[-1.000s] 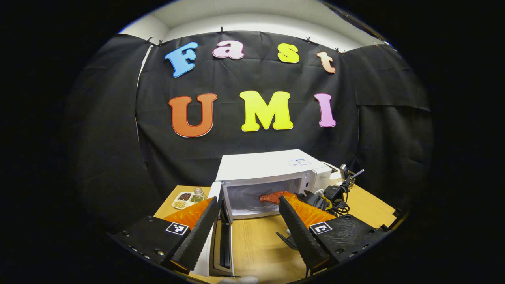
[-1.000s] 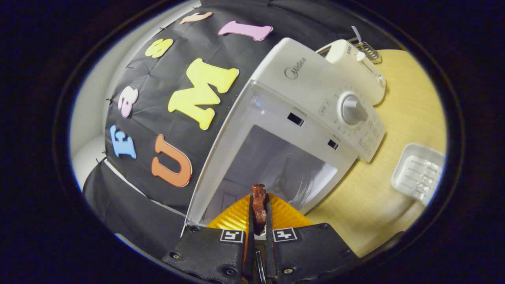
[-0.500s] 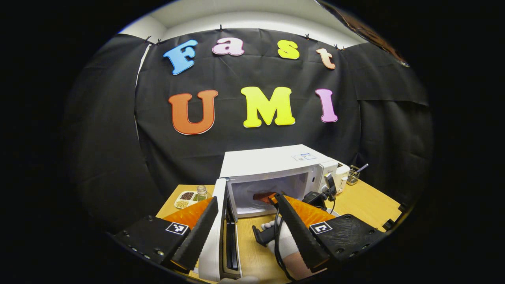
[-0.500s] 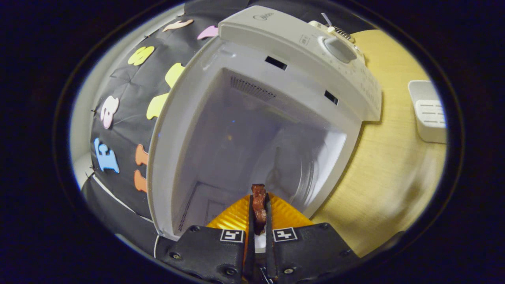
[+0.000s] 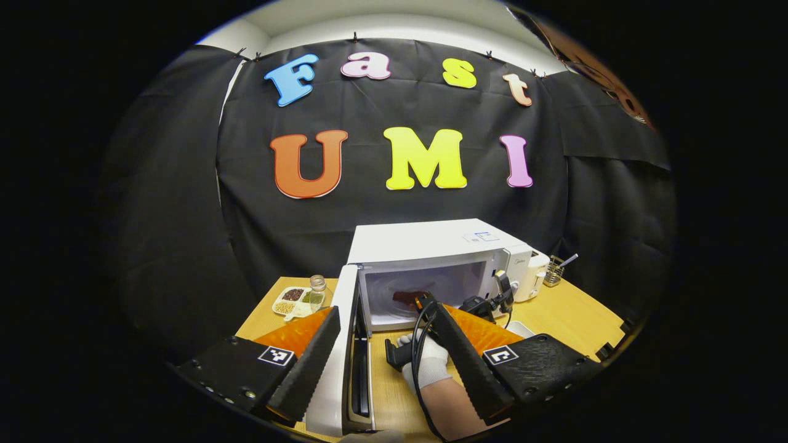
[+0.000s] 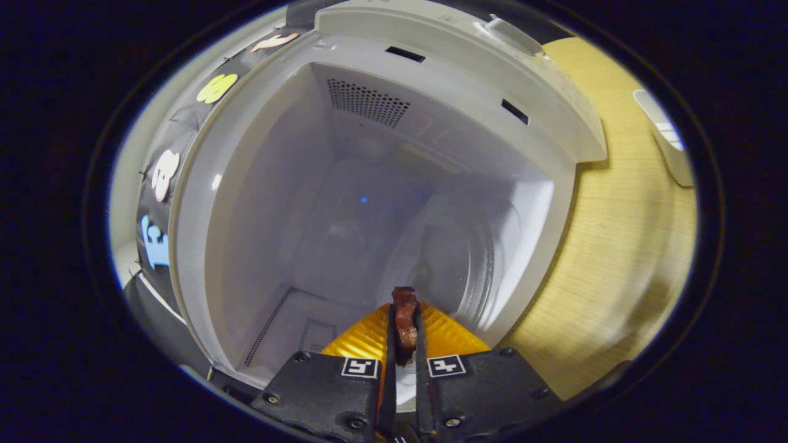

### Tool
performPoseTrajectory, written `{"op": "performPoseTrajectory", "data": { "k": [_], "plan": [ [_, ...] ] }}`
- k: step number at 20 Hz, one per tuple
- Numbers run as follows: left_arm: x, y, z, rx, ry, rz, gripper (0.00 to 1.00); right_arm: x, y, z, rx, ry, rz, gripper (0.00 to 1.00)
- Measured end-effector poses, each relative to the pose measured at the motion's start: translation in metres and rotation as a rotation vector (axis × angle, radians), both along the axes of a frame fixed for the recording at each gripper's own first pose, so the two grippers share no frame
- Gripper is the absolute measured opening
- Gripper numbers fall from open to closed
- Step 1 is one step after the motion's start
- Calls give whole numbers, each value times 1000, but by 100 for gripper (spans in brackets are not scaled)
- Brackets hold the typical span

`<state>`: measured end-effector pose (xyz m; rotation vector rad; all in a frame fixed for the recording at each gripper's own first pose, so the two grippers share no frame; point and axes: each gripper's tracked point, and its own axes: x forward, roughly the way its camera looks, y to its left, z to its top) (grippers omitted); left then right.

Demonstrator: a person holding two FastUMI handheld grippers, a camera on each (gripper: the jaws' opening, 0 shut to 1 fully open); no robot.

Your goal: Open the microwave oven with the left hand, put the food in, and close the microwave oven.

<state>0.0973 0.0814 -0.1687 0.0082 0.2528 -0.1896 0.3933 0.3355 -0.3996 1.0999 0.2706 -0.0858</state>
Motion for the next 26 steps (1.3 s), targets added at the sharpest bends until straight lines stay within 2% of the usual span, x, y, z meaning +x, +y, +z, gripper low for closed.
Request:
{"op": "performPoseTrajectory", "data": {
  "k": [4,5,6,7,8,9,10,11,13,16,17,18,21,23,24,25,26],
  "plan": [
    [-1,2,-1,25,-8,-1,95,-1,-6,0,-193,3,6,28],
    [0,2,0,21,-9,-2,95,-1,-9,1,-228,-3,5,37],
    [0,2,-2,19,-2,-1,95,-1,-8,0,-268,-7,21,40],
    [1,3,-2,16,-6,1,95,-2,-8,1,-321,-8,36,49],
    [0,2,0,14,-9,2,95,-1,-11,1,-375,-8,42,41],
    [2,1,-2,14,-8,1,95,-2,-12,2,-470,-10,56,53],
    [2,1,-3,14,-8,1,95,-1,-15,6,-548,-25,66,58],
    [2,1,-3,13,-6,2,95,-1,-13,7,-598,-36,86,79],
    [2,1,-2,3,-8,3,96,-4,-10,4,-582,-27,99,88],
    [3,-2,0,-2,-13,1,95,-8,-22,-3,-614,5,96,92],
    [2,-1,2,0,-17,2,95,-8,-26,-4,-638,14,98,82],
    [1,-1,2,0,-18,4,95,-8,-29,-5,-644,23,98,94],
    [1,-4,1,-10,-16,1,95,4,-42,17,-693,-31,61,95],
    [1,-5,2,-19,-22,1,95,-2,-22,18,-689,-41,162,99],
    [1,-5,4,-18,-29,4,96,-3,-24,20,-708,-43,150,88],
    [1,-6,4,-18,-30,3,96,-7,-31,24,-727,-50,130,100],
    [1,-7,5,-20,-31,1,95,-9,-36,27,-721,-52,125,100]
  ]
}}
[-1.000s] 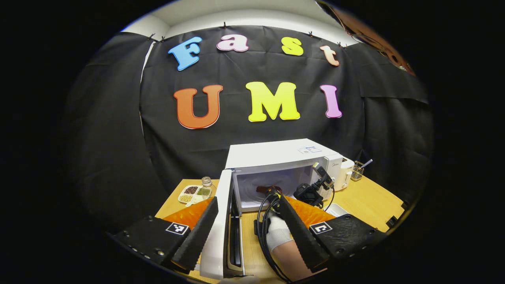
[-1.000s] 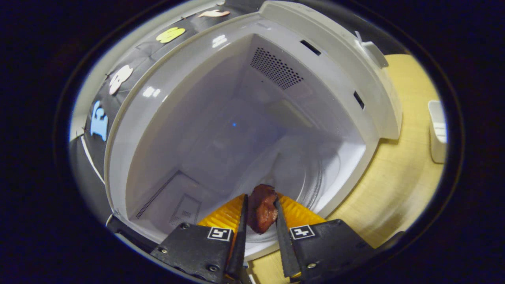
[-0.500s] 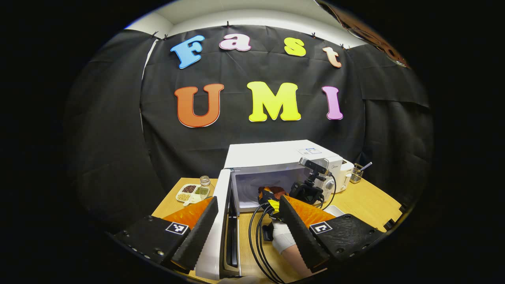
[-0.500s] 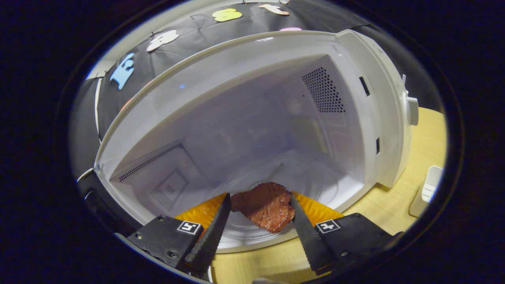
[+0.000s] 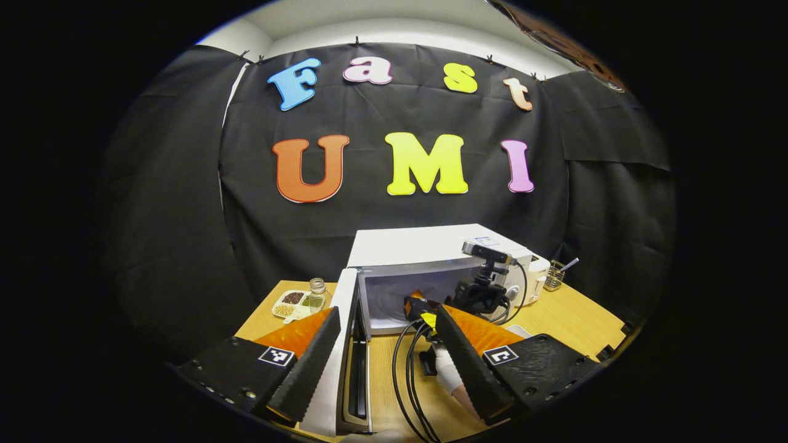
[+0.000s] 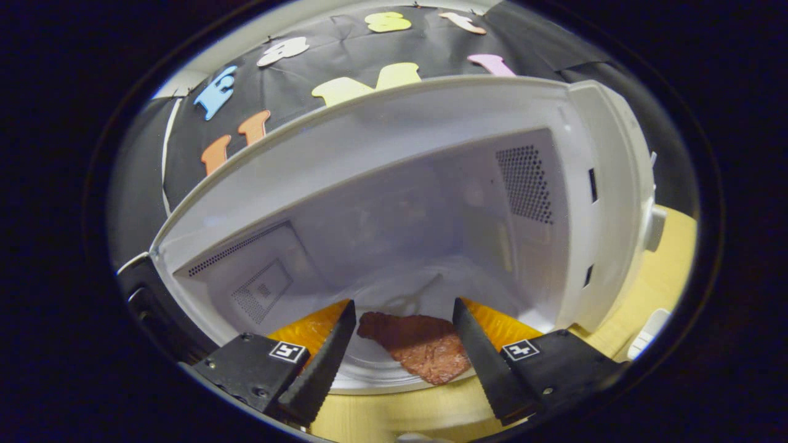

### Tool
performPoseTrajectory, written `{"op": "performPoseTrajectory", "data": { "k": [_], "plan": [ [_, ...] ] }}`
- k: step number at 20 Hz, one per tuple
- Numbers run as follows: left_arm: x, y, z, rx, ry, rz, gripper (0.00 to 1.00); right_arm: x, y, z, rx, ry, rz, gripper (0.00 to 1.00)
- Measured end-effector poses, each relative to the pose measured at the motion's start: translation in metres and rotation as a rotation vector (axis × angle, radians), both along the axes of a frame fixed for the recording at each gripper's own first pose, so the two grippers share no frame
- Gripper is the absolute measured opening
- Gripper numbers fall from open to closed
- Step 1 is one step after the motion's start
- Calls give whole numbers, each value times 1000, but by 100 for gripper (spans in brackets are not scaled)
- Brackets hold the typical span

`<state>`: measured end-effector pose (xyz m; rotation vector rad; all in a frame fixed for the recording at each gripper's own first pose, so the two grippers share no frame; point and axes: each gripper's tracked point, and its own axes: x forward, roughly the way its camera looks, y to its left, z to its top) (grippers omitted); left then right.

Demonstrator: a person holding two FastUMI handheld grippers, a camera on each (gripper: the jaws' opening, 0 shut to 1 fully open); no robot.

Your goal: Open the microwave oven with the left hand, put the food in, and close the microwave oven.

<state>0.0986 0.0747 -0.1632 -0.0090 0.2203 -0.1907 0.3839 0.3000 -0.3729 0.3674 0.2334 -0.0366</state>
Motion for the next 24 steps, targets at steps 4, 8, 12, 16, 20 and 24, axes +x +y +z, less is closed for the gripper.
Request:
{"op": "performPoseTrajectory", "data": {
  "k": [4,8,12,16,20,24],
  "plan": [
    [0,8,11,-4,-24,12,96,-23,-20,17,-6,9,2,90],
    [-2,23,25,1,-51,41,96,-58,-59,54,-67,13,12,100],
    [-7,55,32,8,-69,93,95,-102,-101,87,-118,45,42,90],
    [-14,93,20,8,-50,159,73,-148,-138,114,-168,82,74,100],
    [-26,117,-11,28,-26,176,75,-195,-175,133,-188,119,75,100],
    [-41,134,-53,8,41,146,27,-242,-212,150,-208,147,42,100]
  ]
}}
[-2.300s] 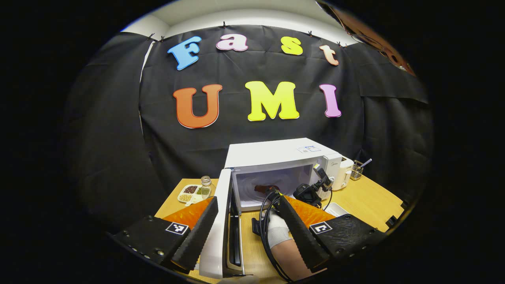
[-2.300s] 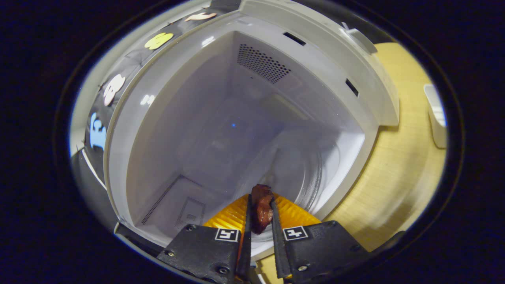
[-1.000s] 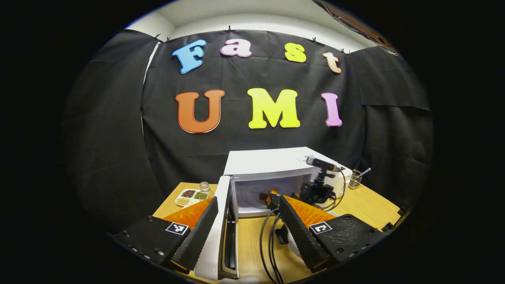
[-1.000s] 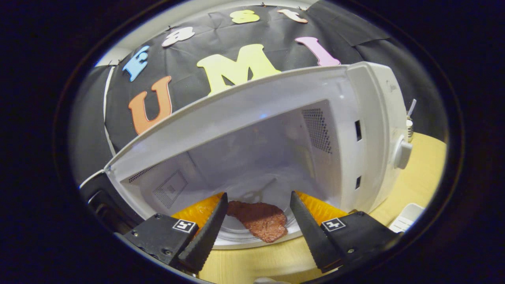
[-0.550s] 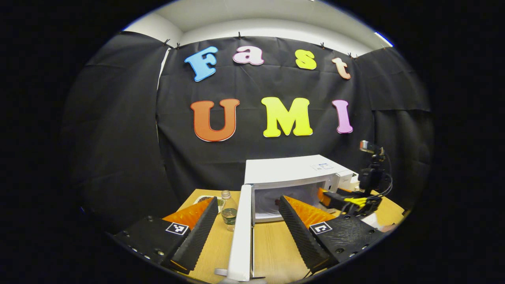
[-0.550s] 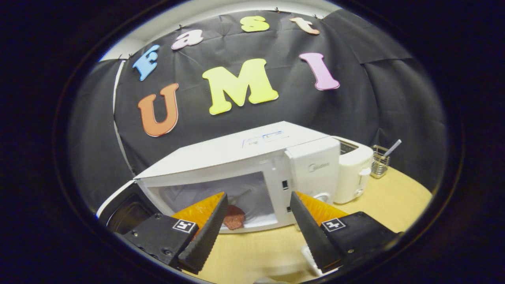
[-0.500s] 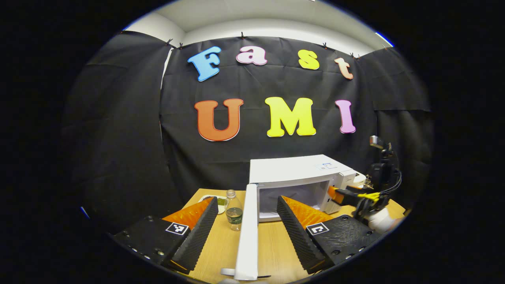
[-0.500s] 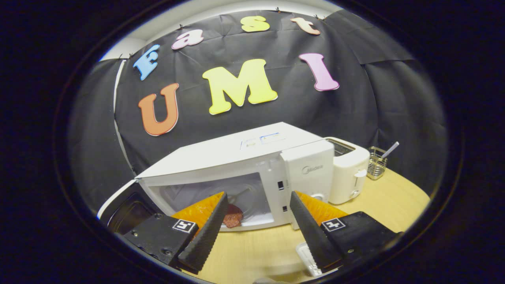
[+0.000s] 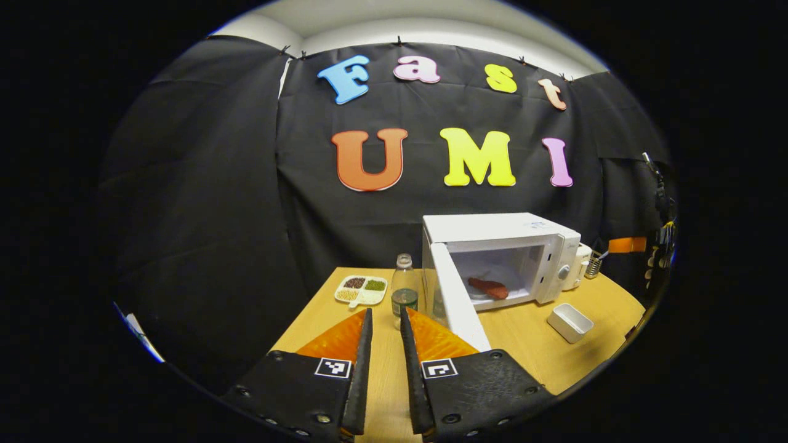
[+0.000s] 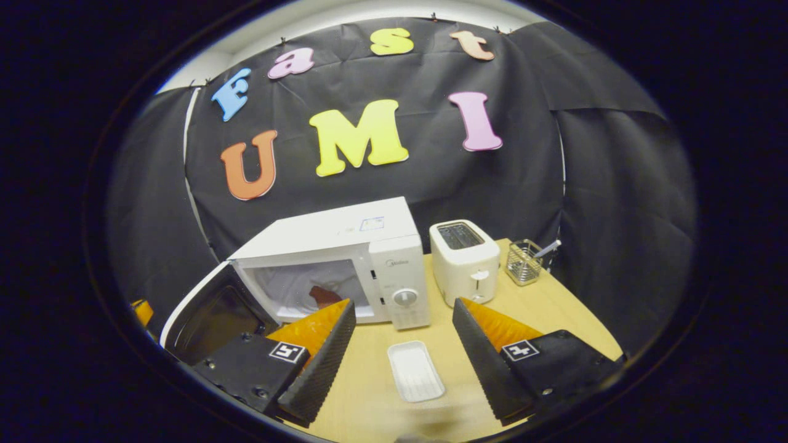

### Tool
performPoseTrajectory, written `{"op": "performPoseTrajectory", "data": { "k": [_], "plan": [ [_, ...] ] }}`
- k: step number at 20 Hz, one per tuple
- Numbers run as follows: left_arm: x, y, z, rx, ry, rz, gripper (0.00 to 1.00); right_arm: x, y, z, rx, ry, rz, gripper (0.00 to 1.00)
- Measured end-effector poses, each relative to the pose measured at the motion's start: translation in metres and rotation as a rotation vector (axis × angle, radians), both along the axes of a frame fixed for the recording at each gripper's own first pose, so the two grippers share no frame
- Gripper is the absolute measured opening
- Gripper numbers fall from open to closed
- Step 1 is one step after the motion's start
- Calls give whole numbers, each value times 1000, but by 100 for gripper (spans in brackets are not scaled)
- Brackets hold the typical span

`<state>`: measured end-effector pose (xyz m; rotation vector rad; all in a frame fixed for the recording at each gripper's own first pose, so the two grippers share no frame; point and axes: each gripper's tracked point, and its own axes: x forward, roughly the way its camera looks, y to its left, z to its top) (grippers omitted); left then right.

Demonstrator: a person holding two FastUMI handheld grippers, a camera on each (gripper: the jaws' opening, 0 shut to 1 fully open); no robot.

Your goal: Open the microwave oven with the left hand, put the food in, and close the microwave oven.

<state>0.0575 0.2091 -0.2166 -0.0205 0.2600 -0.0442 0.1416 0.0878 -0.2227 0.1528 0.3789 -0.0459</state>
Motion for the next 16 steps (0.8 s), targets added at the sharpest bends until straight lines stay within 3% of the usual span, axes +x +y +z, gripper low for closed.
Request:
{"op": "performPoseTrajectory", "data": {
  "k": [1,2,3,4,12,16],
  "plan": [
    [-4,2,-12,-5,14,-1,27,-8,-9,7,-13,-6,-10,90],
    [-2,15,-29,15,27,57,14,-14,-16,15,-23,-16,-17,90],
    [-7,23,-43,-2,64,65,2,-20,-21,22,-30,-20,-23,100],
    [-11,24,-48,-10,70,76,0,-26,-26,28,-31,-26,-28,100],
    [-10,8,-94,-3,134,35,0,-42,-35,46,-55,-18,-18,100],
    [-9,-32,-100,-37,150,-54,0,-39,-49,49,-59,-11,-38,100]
  ]
}}
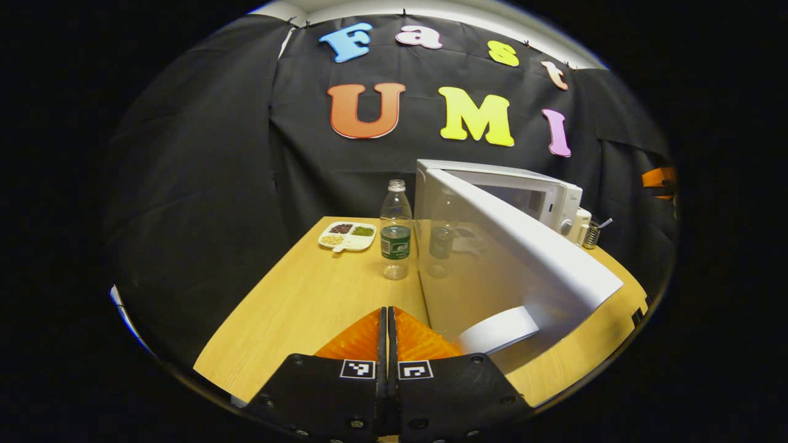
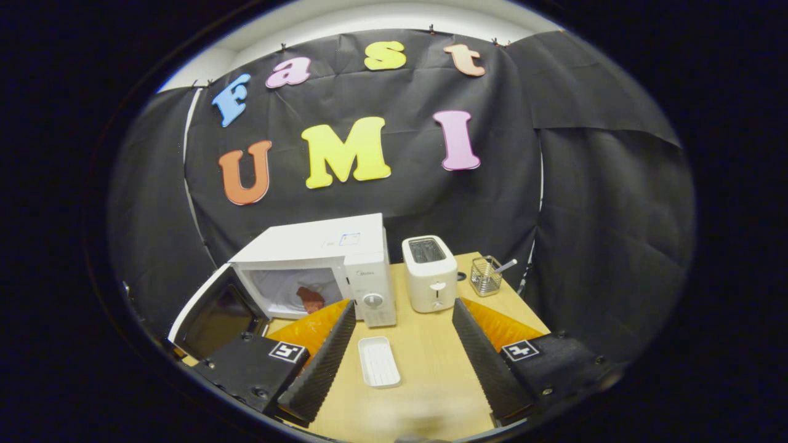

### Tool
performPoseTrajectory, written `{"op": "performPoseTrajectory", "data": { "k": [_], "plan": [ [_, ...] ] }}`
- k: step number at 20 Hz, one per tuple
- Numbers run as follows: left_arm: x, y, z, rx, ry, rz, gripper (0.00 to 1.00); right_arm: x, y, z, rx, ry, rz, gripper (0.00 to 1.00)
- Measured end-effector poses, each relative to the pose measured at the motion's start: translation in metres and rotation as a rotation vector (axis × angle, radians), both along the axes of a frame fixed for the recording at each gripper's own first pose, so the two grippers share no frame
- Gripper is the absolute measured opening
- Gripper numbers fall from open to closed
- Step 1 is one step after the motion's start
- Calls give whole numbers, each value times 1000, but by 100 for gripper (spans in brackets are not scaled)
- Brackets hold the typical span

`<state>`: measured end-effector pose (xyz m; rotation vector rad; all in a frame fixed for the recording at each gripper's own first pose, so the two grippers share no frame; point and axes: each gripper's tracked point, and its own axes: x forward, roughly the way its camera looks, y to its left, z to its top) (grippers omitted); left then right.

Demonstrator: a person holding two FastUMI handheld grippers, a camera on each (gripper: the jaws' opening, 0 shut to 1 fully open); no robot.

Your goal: Open the microwave oven with the left hand, put the food in, and close the microwave oven.

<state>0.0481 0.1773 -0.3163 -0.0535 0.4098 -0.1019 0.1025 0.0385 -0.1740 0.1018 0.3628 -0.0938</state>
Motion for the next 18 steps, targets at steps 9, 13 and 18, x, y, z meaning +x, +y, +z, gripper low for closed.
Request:
{"op": "performPoseTrajectory", "data": {
  "k": [9,13,18],
  "plan": [
    [8,-120,11,7,-43,-269,0,11,-36,31,-22,-42,-40,100],
    [17,-161,14,-13,-55,-336,0,3,-52,28,-2,-24,-63,100],
    [34,-207,15,-9,-72,-407,0,-4,-83,25,-8,-3,-103,100]
  ]
}}
